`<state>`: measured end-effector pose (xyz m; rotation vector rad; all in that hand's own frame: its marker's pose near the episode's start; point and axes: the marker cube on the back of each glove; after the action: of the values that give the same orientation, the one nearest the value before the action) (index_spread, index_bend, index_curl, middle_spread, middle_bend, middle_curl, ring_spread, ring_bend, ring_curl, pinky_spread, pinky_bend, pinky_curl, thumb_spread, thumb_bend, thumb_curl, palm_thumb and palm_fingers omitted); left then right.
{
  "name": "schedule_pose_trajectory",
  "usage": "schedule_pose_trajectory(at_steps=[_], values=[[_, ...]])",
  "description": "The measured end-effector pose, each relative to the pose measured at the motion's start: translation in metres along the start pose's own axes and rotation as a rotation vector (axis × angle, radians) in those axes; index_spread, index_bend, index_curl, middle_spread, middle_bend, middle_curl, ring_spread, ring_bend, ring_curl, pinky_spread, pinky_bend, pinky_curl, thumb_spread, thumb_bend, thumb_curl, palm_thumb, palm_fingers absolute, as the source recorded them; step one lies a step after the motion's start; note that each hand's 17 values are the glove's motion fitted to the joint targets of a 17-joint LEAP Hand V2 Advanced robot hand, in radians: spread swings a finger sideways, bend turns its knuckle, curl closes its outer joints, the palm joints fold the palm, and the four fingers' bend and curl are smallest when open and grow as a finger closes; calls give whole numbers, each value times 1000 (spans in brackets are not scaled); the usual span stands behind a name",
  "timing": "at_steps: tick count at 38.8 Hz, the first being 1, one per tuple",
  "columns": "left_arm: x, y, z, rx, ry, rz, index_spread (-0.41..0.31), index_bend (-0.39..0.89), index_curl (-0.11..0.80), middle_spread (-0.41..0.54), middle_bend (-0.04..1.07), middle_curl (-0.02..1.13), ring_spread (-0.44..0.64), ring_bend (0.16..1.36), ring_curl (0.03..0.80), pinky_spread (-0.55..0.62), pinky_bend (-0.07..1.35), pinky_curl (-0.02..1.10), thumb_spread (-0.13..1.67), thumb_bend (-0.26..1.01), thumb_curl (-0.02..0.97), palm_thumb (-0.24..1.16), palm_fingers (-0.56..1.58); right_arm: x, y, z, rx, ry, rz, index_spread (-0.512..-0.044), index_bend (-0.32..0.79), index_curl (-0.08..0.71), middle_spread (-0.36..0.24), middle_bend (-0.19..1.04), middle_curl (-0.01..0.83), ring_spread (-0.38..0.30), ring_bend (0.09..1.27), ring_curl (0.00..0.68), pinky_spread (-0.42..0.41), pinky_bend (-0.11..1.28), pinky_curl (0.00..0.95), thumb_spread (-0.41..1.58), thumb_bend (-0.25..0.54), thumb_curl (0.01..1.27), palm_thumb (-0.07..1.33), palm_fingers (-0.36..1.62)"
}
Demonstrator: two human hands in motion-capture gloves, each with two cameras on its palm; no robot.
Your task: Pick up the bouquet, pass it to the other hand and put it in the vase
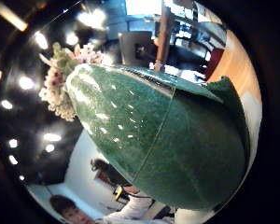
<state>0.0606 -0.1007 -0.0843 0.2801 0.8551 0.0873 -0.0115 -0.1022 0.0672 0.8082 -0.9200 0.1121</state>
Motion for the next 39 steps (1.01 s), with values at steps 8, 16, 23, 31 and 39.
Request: schedule_pose_trajectory(at_steps=[8, 16, 23, 31, 39], values=[[30, -18, 22, 48, 134, 46, 39, 163, 301, 121, 163, 341, 178, 558, 270, 283, 363, 340, 1041, -17, 321, 386, 389, -41, 42, 21, -170, -179, 142, -174, 569, 578, -155, 869, 643, -178, 1039, 578, -235, 782, 527, 770, -21, 553, 1034, 1383], [40, -19, 41, 182, 140, 124, 35, 119, 294, 77, 165, 342, 107, 588, 293, 222, 431, 370, 981, -37, 323, 357, 429, -41, 59, 50, -120, -310, -83, -171, 567, 597, -155, 875, 645, -176, 1044, 576, -235, 789, 531, 706, -22, 601, 1027, 1379], [44, -17, 46, 266, 160, 218, 26, 122, 277, 24, 202, 353, 22, 611, 304, 138, 441, 371, 954, -33, 326, 352, 527, -39, 88, 67, -172, -357, 33, -170, 562, 610, -155, 878, 645, -176, 1047, 575, -235, 790, 533, 678, -22, 633, 1022, 1377], [54, -15, 36, 360, 307, 368, -130, 141, 300, -172, 235, 358, -231, 598, 303, -228, 526, 362, 955, -14, 344, 437, 1107, -42, 109, 81, -222, -415, -7, -170, 556, 622, -155, 880, 645, -175, 1050, 573, -235, 791, 534, 655, -23, 664, 1011, 1376], [67, -19, -16, 466, 62, 217, -292, 396, 423, -320, 596, 512, -359, 701, 397, -384, 497, 401, 635, 75, 510, 759, 1524, -59, 118, 83, -481, -354, -166, -177, 316, 562, -142, 740, 587, -177, 965, 528, -269, 801, 515, 592, -75, 669, 900, 1062]])
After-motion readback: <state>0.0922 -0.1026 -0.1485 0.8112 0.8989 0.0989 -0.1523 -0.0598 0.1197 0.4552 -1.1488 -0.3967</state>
